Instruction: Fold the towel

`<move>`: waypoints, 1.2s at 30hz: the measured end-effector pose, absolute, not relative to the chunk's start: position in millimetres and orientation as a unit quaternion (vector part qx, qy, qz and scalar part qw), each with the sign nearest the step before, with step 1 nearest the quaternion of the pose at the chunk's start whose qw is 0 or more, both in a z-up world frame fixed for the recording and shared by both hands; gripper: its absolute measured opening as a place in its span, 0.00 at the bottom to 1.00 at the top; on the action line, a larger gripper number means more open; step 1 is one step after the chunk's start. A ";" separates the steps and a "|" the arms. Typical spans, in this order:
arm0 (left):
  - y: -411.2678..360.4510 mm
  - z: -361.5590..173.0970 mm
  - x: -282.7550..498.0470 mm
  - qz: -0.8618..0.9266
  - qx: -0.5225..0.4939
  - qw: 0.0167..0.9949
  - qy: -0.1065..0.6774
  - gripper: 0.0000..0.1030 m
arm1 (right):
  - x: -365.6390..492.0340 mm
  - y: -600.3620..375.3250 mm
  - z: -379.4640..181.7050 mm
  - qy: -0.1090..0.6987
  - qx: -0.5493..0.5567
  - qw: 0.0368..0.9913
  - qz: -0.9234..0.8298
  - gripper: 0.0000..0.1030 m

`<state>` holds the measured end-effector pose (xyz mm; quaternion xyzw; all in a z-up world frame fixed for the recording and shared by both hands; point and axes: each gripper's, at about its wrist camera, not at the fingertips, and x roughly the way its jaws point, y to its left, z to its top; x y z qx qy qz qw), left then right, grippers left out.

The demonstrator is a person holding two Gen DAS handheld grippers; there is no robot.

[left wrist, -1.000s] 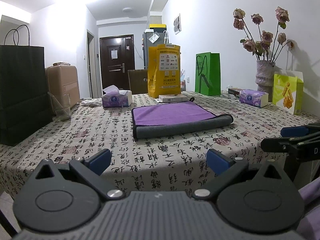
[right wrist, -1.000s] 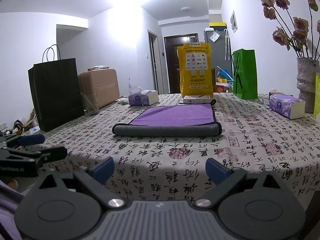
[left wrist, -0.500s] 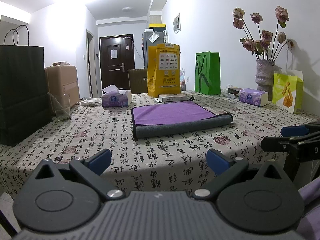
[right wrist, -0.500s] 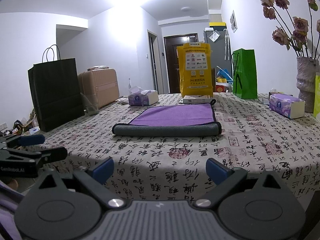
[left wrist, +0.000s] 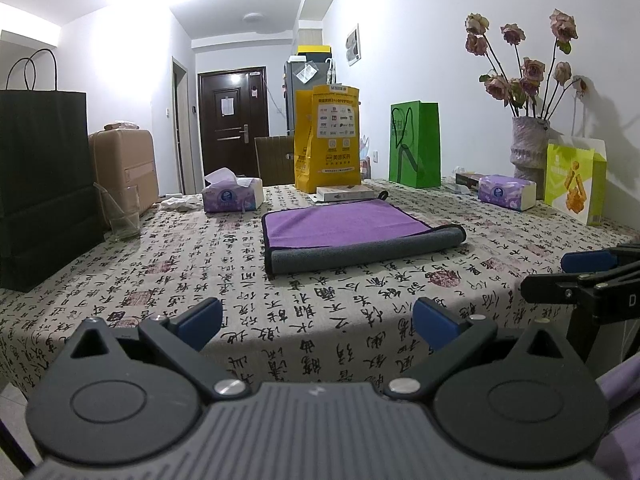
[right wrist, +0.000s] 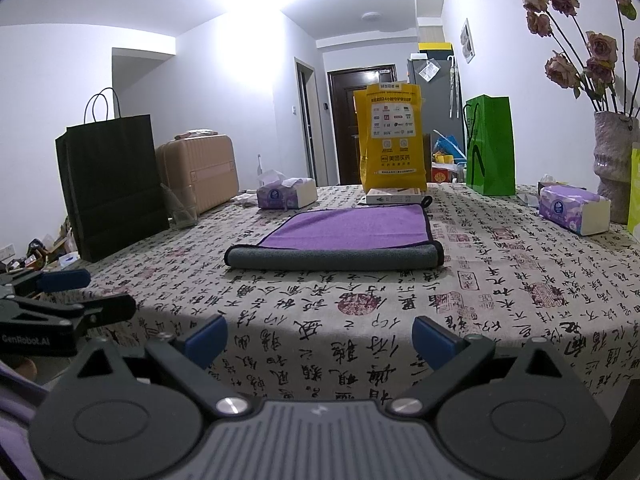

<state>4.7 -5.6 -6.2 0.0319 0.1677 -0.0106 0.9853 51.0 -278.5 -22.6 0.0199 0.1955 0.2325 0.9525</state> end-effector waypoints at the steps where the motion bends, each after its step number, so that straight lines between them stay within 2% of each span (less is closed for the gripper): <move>1: -5.6 -6.2 4.7 -0.011 0.032 0.985 0.168 1.00 | 51.0 -278.5 -22.6 0.195 0.020 0.953 0.232 0.96; 36: -5.0 -8.1 4.5 -0.011 0.032 0.985 0.171 1.00 | 50.1 -275.8 -25.7 0.198 0.018 0.952 0.233 0.97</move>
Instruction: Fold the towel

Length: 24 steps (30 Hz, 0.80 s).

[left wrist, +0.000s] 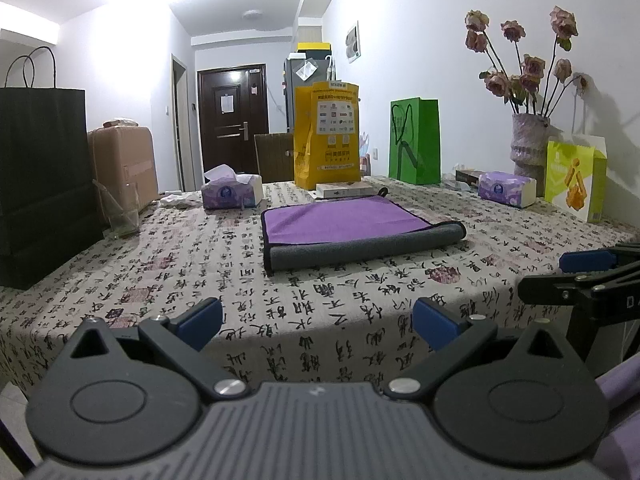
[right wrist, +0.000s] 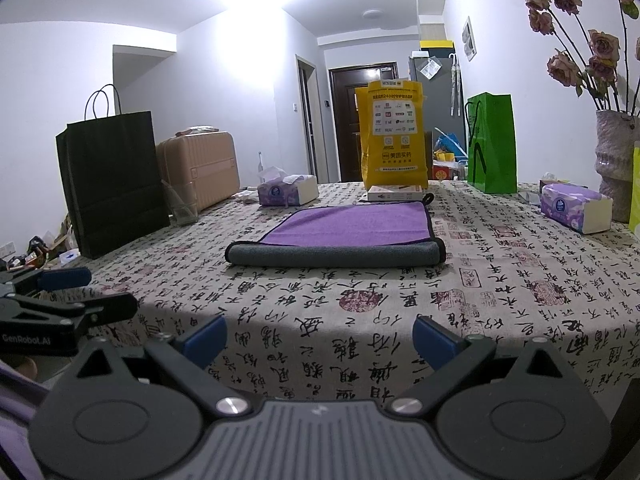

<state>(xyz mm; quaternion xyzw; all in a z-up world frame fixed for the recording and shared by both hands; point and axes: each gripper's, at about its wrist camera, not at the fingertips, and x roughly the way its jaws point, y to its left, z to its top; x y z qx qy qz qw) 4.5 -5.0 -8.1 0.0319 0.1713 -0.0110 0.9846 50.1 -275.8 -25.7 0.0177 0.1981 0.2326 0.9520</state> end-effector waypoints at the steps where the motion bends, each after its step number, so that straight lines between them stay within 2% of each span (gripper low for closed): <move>1: -4.9 -8.4 4.2 -0.011 0.032 0.985 0.172 1.00 | 50.5 -275.2 -26.6 0.199 0.016 0.952 0.231 0.97; 24: -8.0 -18.6 23.5 -0.002 0.033 0.980 0.197 1.00 | 68.8 -266.2 -33.7 0.214 0.017 0.948 0.236 0.97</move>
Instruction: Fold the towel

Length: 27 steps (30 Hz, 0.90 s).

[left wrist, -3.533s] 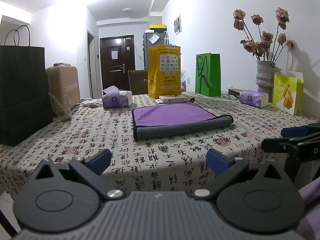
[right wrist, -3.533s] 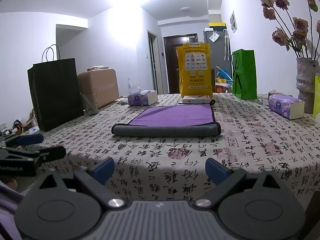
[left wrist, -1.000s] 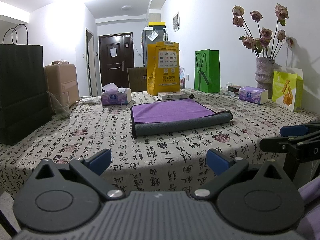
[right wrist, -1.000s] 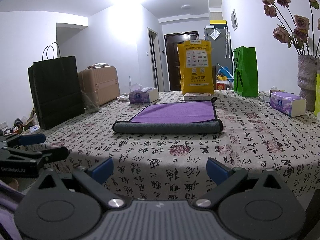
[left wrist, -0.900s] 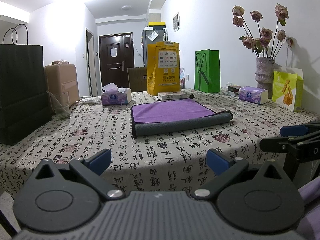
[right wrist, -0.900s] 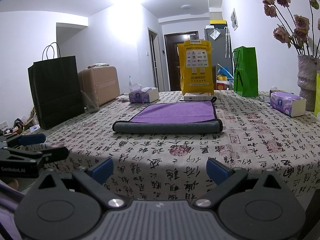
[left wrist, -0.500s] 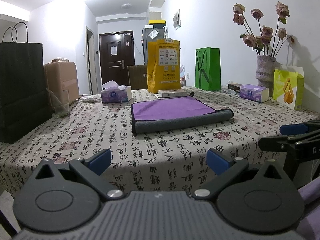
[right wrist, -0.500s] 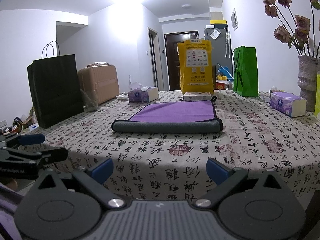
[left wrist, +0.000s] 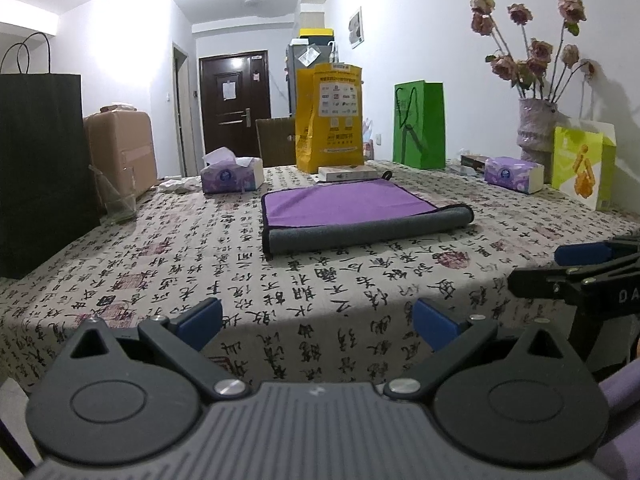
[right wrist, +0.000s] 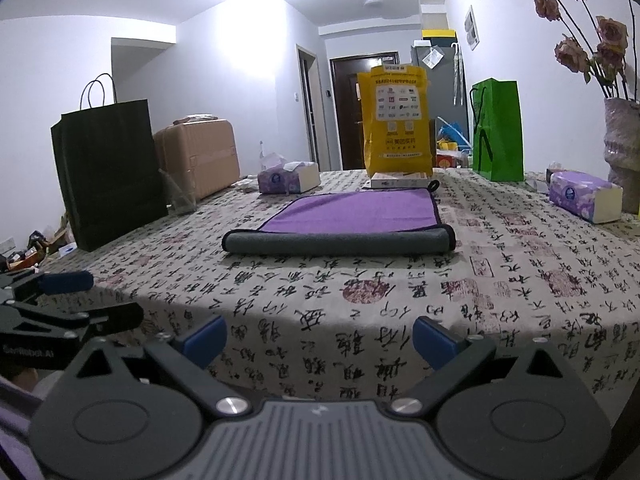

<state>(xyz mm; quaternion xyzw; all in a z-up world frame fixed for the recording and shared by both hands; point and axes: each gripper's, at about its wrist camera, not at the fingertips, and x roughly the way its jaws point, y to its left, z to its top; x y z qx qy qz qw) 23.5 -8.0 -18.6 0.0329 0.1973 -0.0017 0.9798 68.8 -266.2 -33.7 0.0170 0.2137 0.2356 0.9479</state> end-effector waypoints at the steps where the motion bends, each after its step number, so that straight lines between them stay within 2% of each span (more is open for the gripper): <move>1: -7.5 -19.0 26.3 0.001 0.032 0.979 0.199 1.00 | 71.4 -266.3 -34.0 0.213 0.019 0.948 0.234 0.97; 16: 1.3 -23.1 73.3 0.028 0.006 0.973 0.230 1.00 | 117.0 -275.4 -44.0 0.238 0.054 0.945 0.219 0.97; 27: 17.4 -22.5 135.9 0.028 0.013 0.970 0.241 1.00 | 169.9 -282.0 -45.7 0.244 0.061 0.948 0.195 0.96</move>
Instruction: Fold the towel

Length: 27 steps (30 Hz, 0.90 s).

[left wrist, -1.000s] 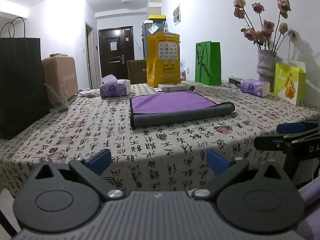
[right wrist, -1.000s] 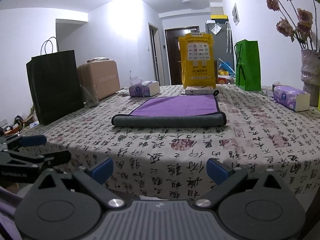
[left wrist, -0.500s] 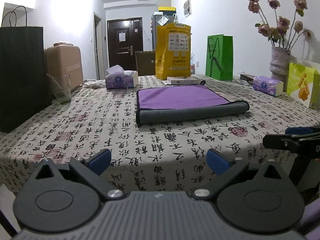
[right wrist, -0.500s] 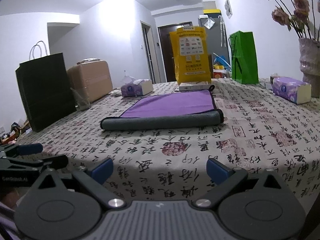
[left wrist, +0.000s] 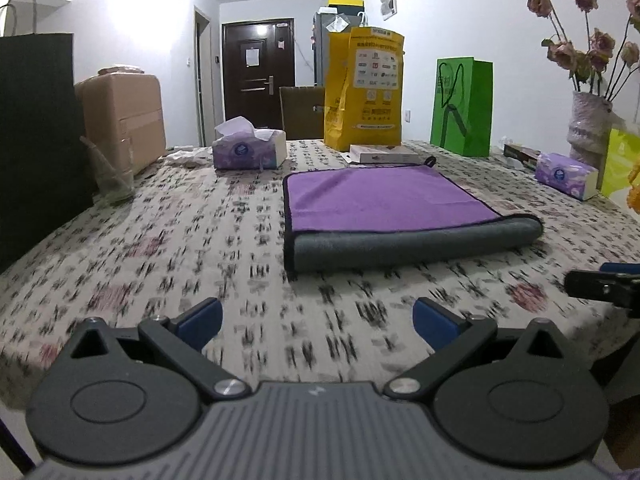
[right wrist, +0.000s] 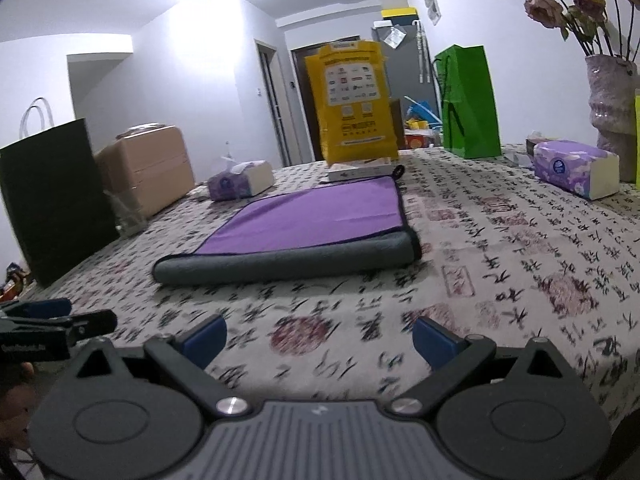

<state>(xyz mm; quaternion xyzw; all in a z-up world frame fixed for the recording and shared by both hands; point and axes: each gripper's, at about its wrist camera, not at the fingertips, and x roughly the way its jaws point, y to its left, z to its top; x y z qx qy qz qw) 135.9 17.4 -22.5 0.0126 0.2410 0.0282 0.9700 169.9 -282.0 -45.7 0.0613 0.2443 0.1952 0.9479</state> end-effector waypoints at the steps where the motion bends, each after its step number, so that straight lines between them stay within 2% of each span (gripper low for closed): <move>1: 19.0 -21.7 143.8 0.025 0.016 0.970 0.240 1.00 | 175.6 -282.7 -45.8 0.244 0.060 0.949 0.192 0.95; 6: 28.4 -19.1 180.9 0.016 0.013 0.971 0.240 0.99 | 206.6 -286.8 -44.3 0.241 0.048 0.953 0.177 0.92; 9: 33.4 -19.8 203.1 0.007 0.012 0.966 0.257 0.86 | 226.5 -289.6 -42.9 0.242 0.040 0.955 0.167 0.88; 11: 39.0 -21.4 218.2 0.002 0.002 0.961 0.276 0.85 | 238.9 -291.3 -41.6 0.244 0.035 0.955 0.163 0.85; 13: 44.0 -23.0 229.6 0.002 -0.010 0.957 0.288 0.77 | 251.8 -294.6 -41.2 0.248 0.033 0.955 0.160 0.79; 17: 51.0 -25.8 243.2 -0.002 -0.027 0.955 0.295 0.68 | 283.2 -300.4 -43.1 0.263 0.038 0.951 0.156 0.74; 20: 53.2 -26.7 249.6 -0.008 -0.038 0.953 0.300 0.57 | 302.9 -302.9 -45.7 0.272 0.044 0.949 0.155 0.69; 22: 53.7 -27.5 253.2 -0.018 -0.050 0.950 0.308 0.52 | 314.2 -303.0 -47.6 0.283 0.048 0.944 0.164 0.52; 23: 54.0 -28.3 254.8 -0.025 -0.056 0.947 0.314 0.51 | 318.5 -302.7 -48.6 0.289 0.049 0.941 0.171 0.48; 24: 54.1 -29.1 255.7 -0.032 -0.062 0.945 0.320 0.46 | 321.8 -301.9 -49.4 0.294 0.049 0.938 0.178 0.40; 26: 53.7 -30.7 257.0 -0.036 -0.065 0.942 0.327 0.34 | 324.3 -298.9 -50.7 0.303 0.042 0.933 0.191 0.26; 27: 53.8 -31.4 257.3 -0.035 -0.064 0.942 0.327 0.22 | 324.7 -297.0 -51.1 0.305 0.036 0.931 0.198 0.15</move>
